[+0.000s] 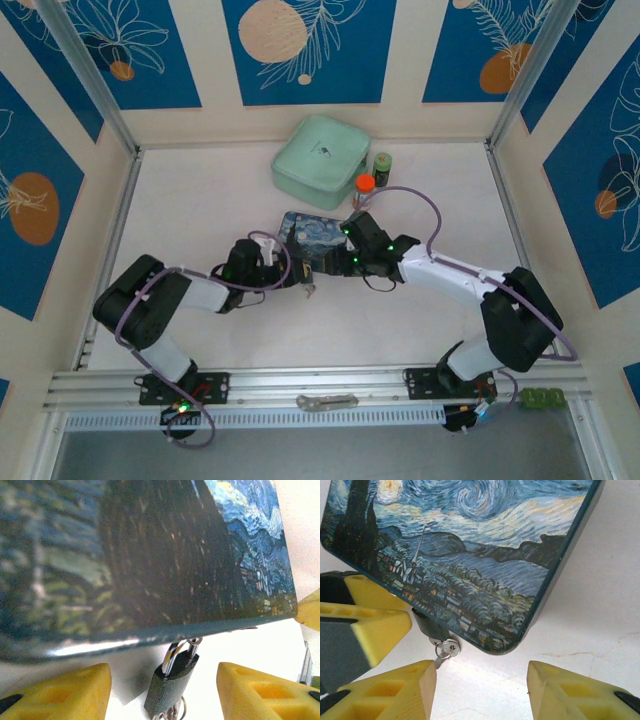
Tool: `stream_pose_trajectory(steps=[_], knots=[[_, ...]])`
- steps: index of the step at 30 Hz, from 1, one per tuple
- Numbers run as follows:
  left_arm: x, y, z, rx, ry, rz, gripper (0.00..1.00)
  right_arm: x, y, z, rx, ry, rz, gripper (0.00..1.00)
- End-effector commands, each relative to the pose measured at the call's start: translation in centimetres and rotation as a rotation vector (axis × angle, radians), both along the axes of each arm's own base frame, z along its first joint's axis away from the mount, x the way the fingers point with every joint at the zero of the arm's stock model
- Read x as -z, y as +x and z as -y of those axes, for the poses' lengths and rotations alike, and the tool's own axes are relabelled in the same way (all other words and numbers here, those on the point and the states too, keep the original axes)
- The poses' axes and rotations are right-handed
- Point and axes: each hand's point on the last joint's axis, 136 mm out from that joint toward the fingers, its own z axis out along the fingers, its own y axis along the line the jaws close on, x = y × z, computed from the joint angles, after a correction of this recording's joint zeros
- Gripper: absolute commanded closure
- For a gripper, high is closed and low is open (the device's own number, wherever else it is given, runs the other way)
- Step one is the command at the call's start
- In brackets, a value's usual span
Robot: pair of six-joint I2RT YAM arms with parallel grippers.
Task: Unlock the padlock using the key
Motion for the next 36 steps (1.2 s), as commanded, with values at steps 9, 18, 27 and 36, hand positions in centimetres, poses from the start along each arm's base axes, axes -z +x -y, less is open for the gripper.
stream_pose_trajectory(steps=[9, 18, 27, 36], knots=[[2.7, -4.2, 3.7, 0.110, 0.000, -0.149, 0.52, -0.7, -0.4, 0.5, 0.012, 0.046, 0.004, 0.49], [3.7, -4.6, 3.7, 0.093, 0.023, -0.166, 0.60, -0.2, -0.6, 0.7, 0.021, 0.058, -0.006, 0.49], [2.0, -3.0, 4.5, 0.022, -0.082, -0.150, 1.00, 1.0, -2.3, 0.4, 0.064, 0.153, -0.101, 0.50], [-1.7, -2.6, 5.9, -0.009, -0.317, -0.177, 1.00, 2.1, -2.9, 0.9, 0.245, 0.501, -0.264, 0.55]])
